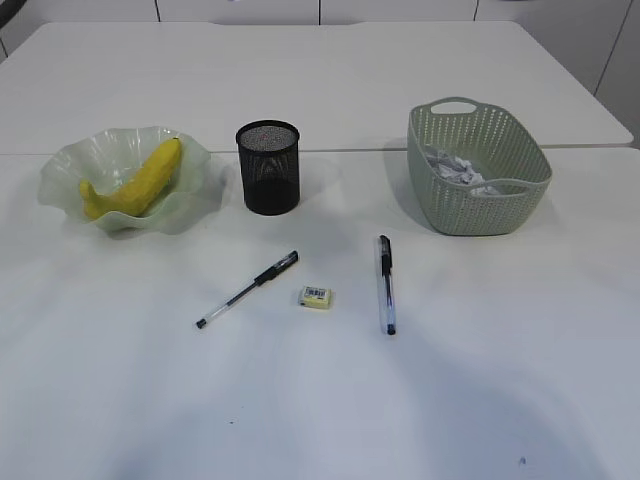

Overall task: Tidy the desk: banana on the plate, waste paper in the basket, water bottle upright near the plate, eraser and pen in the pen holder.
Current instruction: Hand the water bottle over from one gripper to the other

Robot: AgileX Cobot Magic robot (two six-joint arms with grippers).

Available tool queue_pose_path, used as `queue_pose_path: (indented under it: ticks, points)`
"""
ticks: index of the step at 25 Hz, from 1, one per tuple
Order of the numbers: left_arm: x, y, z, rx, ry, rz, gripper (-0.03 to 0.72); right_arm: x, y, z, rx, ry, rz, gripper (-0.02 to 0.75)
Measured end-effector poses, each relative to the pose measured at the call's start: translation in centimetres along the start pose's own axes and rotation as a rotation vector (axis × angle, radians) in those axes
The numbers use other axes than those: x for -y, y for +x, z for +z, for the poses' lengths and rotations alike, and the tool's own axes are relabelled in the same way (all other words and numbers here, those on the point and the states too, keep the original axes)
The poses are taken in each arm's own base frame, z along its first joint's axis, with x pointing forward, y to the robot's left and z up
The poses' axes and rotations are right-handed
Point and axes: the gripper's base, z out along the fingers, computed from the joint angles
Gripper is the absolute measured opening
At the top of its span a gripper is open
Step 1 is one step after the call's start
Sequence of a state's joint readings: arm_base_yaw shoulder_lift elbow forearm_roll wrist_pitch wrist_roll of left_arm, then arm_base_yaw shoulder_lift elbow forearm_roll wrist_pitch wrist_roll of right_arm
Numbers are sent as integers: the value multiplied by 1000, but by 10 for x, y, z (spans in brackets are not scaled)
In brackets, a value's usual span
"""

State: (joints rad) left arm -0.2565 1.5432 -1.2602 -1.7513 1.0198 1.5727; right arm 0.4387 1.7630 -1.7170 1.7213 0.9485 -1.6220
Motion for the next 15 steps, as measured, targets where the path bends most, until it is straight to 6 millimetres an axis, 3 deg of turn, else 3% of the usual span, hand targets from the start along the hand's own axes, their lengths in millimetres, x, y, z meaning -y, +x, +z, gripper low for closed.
queue_pose_path:
  ticks: [15]
  points:
    - [0, 0, 0, -1, 0, 5, 349, 0, 0, 0, 0, 0, 4, 438]
